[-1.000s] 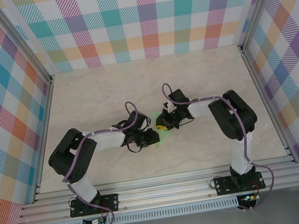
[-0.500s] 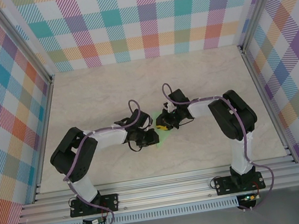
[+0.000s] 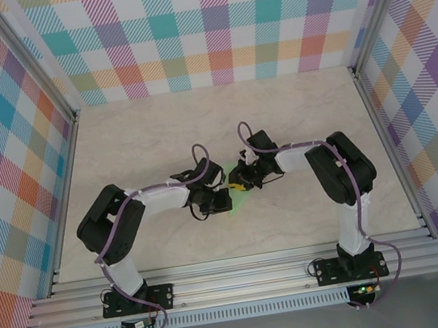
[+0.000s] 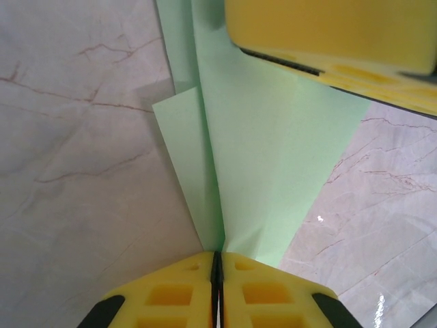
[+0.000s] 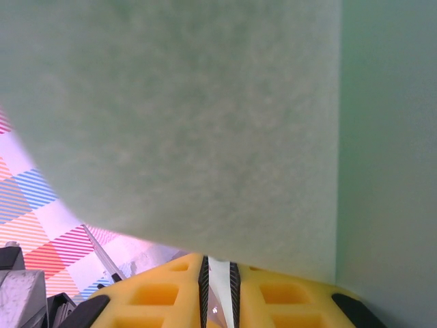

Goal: Fold a paper plane with a square sheet of paper (pick it up from the middle)
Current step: Fourth fold the wing at the center of the table.

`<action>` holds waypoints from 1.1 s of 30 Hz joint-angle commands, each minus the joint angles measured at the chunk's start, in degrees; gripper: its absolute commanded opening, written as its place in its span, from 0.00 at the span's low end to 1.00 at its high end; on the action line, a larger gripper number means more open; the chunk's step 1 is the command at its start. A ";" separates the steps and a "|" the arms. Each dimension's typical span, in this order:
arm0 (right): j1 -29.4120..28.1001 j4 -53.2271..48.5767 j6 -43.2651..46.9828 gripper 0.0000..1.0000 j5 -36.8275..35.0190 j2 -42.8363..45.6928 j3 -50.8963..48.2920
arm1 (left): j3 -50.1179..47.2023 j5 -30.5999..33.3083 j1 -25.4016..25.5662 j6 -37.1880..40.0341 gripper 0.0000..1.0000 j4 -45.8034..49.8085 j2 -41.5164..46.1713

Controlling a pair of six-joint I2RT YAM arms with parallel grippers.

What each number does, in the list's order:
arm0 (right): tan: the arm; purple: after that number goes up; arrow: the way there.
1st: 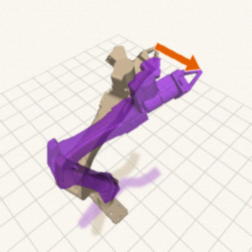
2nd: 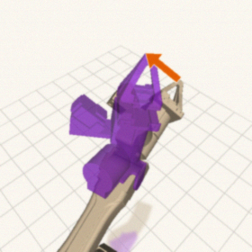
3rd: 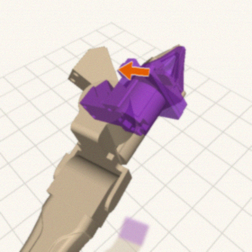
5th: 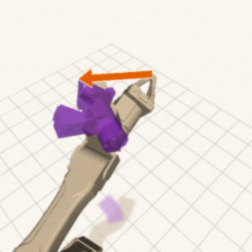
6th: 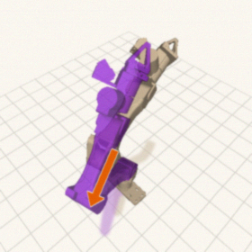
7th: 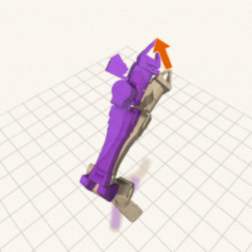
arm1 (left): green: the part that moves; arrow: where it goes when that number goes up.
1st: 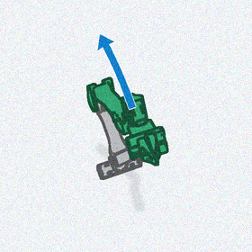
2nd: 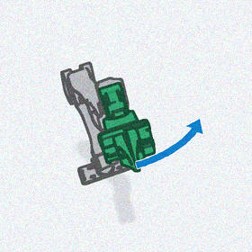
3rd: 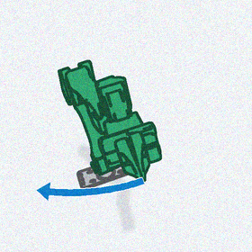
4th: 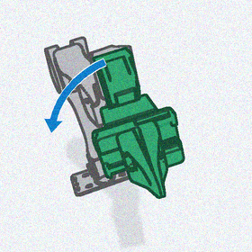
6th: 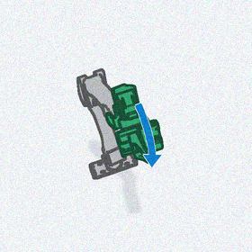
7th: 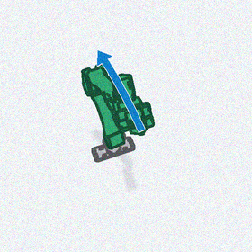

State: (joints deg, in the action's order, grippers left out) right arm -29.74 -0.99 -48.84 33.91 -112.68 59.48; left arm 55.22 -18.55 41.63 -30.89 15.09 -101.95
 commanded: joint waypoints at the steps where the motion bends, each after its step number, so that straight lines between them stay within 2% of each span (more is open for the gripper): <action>1: -0.33 -5.94 0.32 0.19 -5.13 -4.21 -1.45 | -1.50 -0.15 2.39 0.78 0.12 7.53 -1.64; 4: -0.33 -5.95 0.41 0.19 -4.94 -4.17 -1.56 | -2.78 1.19 2.46 -0.98 0.15 6.19 1.70; 10: -0.28 -6.27 0.74 0.18 -5.14 -3.95 -1.83 | -4.73 10.31 2.28 -6.29 0.19 6.74 11.54; 12: -0.32 -6.35 0.85 0.18 -5.19 -4.08 -1.83 | -5.81 11.10 2.23 -8.04 0.19 5.11 14.16; 15: -0.37 -6.39 0.85 0.18 -5.20 -4.13 -1.81 | -6.93 10.97 1.92 -9.89 0.17 1.87 16.39; 18: -0.28 -6.55 0.87 0.18 -5.32 -4.03 -1.92 | -8.17 7.67 1.61 -12.05 0.17 -4.70 16.04; 22: -0.32 -6.87 1.17 0.18 -5.33 -4.12 -1.83 | -9.06 3.02 1.61 -14.44 0.17 -13.82 13.01; 33: -0.37 -7.48 1.29 0.18 -5.24 -4.21 -1.48 | -10.46 -0.24 1.51 -18.26 0.16 -25.49 5.73</action>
State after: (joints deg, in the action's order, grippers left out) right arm -29.74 -1.19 -48.62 33.89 -112.68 59.48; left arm 45.56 -16.67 43.57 -47.37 -5.34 -94.89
